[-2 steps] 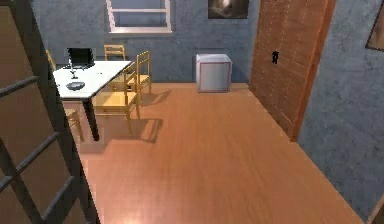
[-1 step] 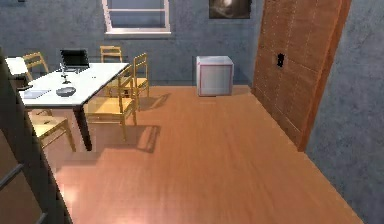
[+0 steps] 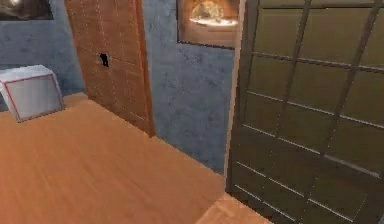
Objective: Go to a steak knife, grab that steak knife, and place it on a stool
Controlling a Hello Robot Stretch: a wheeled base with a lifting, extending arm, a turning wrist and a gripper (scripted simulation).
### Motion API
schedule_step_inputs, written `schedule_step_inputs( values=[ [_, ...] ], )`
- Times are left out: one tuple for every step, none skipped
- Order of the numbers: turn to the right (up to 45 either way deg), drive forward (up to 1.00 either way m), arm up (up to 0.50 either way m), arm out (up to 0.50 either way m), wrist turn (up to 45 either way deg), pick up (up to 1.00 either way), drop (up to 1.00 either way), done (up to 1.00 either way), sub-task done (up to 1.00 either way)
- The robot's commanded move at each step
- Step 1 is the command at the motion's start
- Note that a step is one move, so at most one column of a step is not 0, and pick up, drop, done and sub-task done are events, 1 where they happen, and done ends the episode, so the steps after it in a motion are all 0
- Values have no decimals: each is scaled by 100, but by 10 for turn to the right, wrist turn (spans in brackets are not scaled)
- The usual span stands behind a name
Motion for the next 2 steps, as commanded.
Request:
schedule_step_inputs(
  values=[
    [420,0,0,0,0,0,0,0,0],
    [0,10,0,0,0,0,0,0,0]
  ],
)
